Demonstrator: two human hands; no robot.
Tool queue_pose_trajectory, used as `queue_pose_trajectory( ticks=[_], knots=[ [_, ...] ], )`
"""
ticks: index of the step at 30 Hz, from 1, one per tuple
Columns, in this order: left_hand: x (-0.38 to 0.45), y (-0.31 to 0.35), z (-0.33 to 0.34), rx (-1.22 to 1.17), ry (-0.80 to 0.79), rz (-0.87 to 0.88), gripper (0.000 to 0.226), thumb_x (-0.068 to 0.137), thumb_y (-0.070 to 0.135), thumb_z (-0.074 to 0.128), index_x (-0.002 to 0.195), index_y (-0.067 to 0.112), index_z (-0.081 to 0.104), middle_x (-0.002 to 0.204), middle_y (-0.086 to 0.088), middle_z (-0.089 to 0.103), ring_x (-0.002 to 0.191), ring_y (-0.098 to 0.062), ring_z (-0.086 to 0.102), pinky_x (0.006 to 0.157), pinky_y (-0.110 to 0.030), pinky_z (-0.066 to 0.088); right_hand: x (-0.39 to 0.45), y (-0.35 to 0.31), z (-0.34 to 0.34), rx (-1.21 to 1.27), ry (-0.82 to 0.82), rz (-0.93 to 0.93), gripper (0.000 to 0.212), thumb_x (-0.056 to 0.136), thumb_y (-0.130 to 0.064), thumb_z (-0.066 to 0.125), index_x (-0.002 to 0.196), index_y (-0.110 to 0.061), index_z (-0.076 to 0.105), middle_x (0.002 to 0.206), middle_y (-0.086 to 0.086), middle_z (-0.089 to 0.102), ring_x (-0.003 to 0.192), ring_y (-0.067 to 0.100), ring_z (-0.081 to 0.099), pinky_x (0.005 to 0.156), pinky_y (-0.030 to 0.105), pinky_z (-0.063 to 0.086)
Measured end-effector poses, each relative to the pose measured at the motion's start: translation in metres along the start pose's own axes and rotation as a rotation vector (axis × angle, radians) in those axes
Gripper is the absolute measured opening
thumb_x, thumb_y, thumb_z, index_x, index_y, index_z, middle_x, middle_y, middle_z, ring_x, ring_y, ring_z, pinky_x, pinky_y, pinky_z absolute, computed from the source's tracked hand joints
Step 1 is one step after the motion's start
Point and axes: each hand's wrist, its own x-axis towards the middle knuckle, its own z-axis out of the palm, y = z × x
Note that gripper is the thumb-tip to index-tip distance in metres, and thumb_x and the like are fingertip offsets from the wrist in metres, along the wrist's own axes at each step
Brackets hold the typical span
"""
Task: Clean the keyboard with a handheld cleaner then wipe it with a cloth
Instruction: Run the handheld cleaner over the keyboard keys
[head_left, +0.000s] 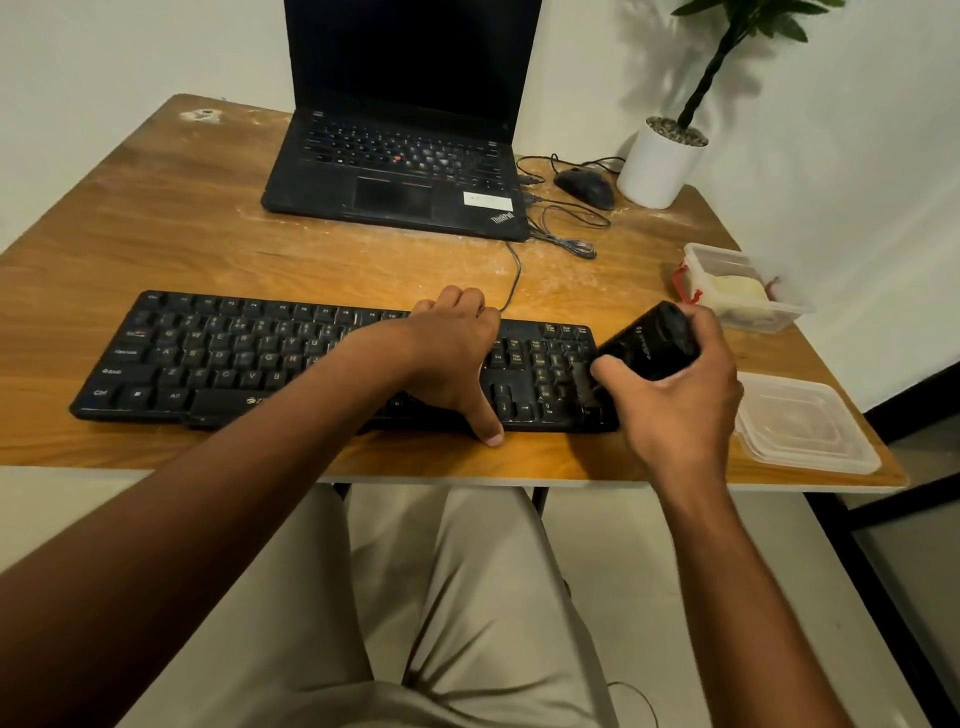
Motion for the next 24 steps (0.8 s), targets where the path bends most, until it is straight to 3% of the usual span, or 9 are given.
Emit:
queue_pose_trajectory(
  ticks=[4,7,10,12,17,21,24],
  knots=[
    [0.001,0.001,0.000,0.011,0.000,-0.010,0.128,0.055,0.079,0.080,0.153,0.017,0.026,0.150,-0.006,0.027,0.140,-0.027,0.024,0.117,-0.049,0.032,-0.013,0.003,0.019,0.039,-0.103,-0.011,0.046,0.067,-0.020,0.086,0.102,-0.031,0.060,0.086,-0.017,0.068,0.077,-0.008,0.063,0.059,0.007,0.047],
    [0.001,0.000,0.000,0.001,0.000,-0.003,0.127,0.055,0.079,0.080,0.153,0.017,0.027,0.150,-0.005,0.027,0.140,-0.026,0.025,0.117,-0.050,0.032,-0.003,0.010,0.004,-0.040,-0.051,0.025,0.050,0.069,-0.023,0.086,0.110,-0.033,0.059,0.089,-0.021,0.063,0.080,-0.006,0.062,0.054,0.002,0.041],
    [0.001,0.000,0.000,-0.003,-0.001,-0.004,0.128,0.054,0.079,0.080,0.153,0.018,0.027,0.149,-0.006,0.028,0.139,-0.027,0.026,0.117,-0.051,0.033,0.012,0.015,-0.015,-0.118,0.033,0.014,0.054,0.069,-0.023,0.086,0.115,-0.030,0.059,0.096,-0.012,0.065,0.088,0.010,0.064,0.056,0.004,0.038],
    [0.001,0.000,0.001,0.000,-0.001,-0.006,0.128,0.054,0.080,0.079,0.153,0.018,0.027,0.149,-0.006,0.028,0.139,-0.027,0.026,0.117,-0.051,0.033,0.016,0.013,-0.018,-0.055,0.006,-0.037,0.058,0.070,-0.019,0.088,0.118,-0.030,0.059,0.102,-0.012,0.066,0.092,0.006,0.065,0.059,0.001,0.042],
    [0.000,0.000,0.001,0.000,0.001,-0.010,0.129,0.055,0.079,0.080,0.154,0.017,0.025,0.152,-0.006,0.026,0.141,-0.027,0.024,0.118,-0.050,0.032,0.008,0.007,-0.009,0.024,-0.429,-0.208,0.064,0.072,-0.010,0.088,0.122,-0.033,0.056,0.111,-0.015,0.067,0.104,-0.001,0.065,0.081,0.016,0.055],
    [-0.001,0.001,-0.001,0.001,0.002,-0.005,0.127,0.056,0.078,0.080,0.154,0.017,0.027,0.151,-0.006,0.027,0.140,-0.027,0.024,0.118,-0.050,0.032,0.026,0.010,-0.021,-0.138,-0.561,-0.270,0.063,0.076,-0.013,0.086,0.123,-0.039,0.052,0.108,-0.021,0.066,0.102,-0.007,0.063,0.087,0.017,0.054],
    [-0.001,0.001,-0.001,0.005,0.004,-0.003,0.126,0.056,0.078,0.080,0.153,0.016,0.028,0.150,-0.006,0.028,0.139,-0.027,0.026,0.118,-0.050,0.032,0.046,0.003,-0.036,-0.243,-0.640,-0.303,0.060,0.078,-0.010,0.084,0.121,-0.039,0.053,0.108,-0.019,0.065,0.096,-0.005,0.064,0.079,0.018,0.056]
  ],
)
